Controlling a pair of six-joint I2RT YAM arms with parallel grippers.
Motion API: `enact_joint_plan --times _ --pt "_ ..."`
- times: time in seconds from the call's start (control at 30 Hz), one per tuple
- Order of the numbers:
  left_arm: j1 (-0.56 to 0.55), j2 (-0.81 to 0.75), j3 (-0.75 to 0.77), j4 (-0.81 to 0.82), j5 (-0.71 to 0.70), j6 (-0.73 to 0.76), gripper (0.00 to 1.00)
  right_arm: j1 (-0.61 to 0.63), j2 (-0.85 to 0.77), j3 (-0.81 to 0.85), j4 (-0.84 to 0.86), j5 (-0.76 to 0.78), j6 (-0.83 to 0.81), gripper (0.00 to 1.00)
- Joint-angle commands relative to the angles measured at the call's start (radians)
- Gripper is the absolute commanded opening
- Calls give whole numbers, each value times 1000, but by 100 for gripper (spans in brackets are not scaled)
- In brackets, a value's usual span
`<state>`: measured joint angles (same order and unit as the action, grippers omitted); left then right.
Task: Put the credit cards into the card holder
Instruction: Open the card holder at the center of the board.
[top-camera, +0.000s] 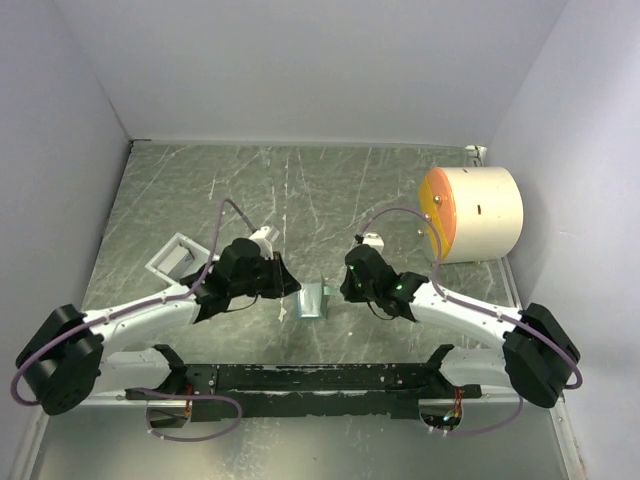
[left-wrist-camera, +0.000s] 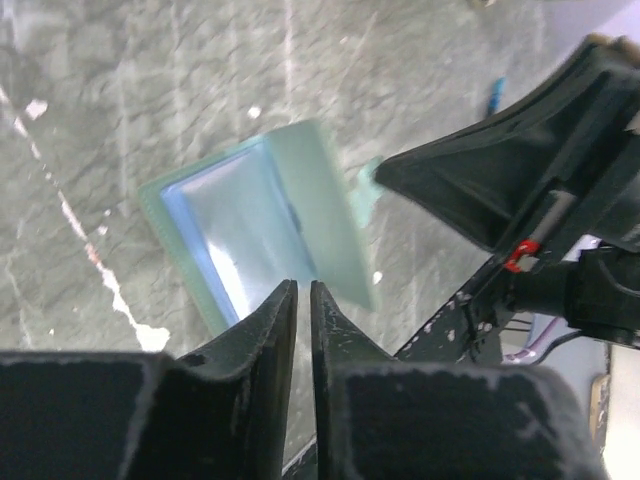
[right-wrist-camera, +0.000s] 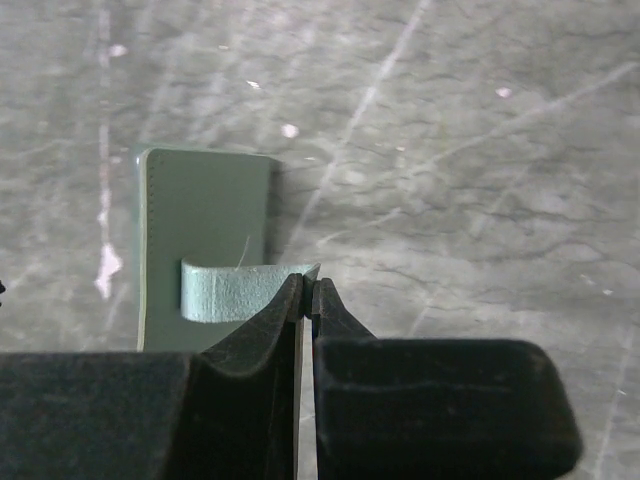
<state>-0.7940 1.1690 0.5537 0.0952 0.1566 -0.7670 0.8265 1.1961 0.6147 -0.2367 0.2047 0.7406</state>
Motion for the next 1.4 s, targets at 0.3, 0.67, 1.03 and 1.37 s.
enact_joint_plan --times 0.3,0.67,1.03,1.37 --pt "-9 239 110 136 188 27 28 -23 9 -52 -75 122 31 0" --pt "-21 482 220 275 287 34 28 -23 -44 -45 -101 119 32 2" --pt "-35 602 299 297 305 36 28 -19 -173 15 -112 -20 33 33" --pt "-36 633 316 264 299 30 30 -13 -125 -32 54 -142 65 36"
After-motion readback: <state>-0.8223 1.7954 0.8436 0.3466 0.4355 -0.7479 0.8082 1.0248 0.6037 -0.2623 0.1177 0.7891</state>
